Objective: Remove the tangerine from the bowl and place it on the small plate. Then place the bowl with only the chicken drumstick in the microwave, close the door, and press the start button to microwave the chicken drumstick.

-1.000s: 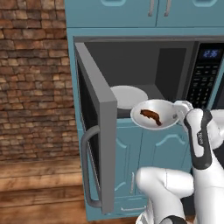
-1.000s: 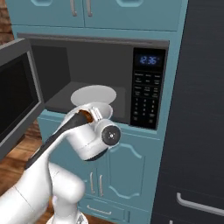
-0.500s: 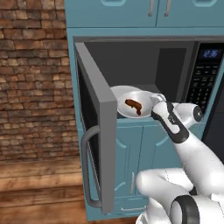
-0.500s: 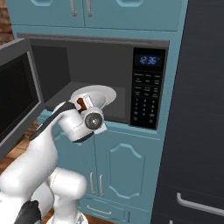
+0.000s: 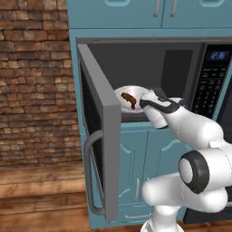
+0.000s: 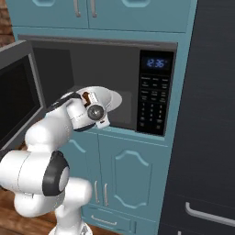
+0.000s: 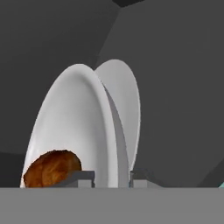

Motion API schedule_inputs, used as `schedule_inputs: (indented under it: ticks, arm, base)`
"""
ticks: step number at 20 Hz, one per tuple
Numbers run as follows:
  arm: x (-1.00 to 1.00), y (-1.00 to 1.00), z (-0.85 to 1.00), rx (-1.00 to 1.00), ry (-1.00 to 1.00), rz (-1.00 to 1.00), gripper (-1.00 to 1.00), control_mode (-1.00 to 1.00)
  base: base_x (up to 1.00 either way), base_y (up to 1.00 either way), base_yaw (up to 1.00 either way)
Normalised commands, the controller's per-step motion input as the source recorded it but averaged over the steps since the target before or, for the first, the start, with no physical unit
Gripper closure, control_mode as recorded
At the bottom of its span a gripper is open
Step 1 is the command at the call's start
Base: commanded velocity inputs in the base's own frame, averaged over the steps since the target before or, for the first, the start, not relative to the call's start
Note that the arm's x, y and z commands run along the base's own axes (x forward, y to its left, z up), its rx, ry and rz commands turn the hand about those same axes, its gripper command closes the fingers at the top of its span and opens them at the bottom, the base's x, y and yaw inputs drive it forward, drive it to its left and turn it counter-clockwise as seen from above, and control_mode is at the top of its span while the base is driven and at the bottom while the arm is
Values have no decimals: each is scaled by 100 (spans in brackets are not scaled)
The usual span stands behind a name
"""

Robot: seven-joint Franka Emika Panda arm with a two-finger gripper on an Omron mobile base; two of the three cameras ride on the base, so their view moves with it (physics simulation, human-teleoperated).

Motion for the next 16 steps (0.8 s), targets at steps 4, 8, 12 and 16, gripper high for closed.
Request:
schedule_inputs:
  ticks: [4,8,12,16]
  arm:
    - [59,-1,0,0,19,-7,100,-100]
    - [32,-1,1,0,12,-6,100,-100]
    - [0,0,0,0,0,-1,-100,-100]
    - [0,0,0,0,0,0,-100,-100]
  base:
    - [0,0,0]
    - [0,0,0]
    - [0,0,0]
    - [0,0,0]
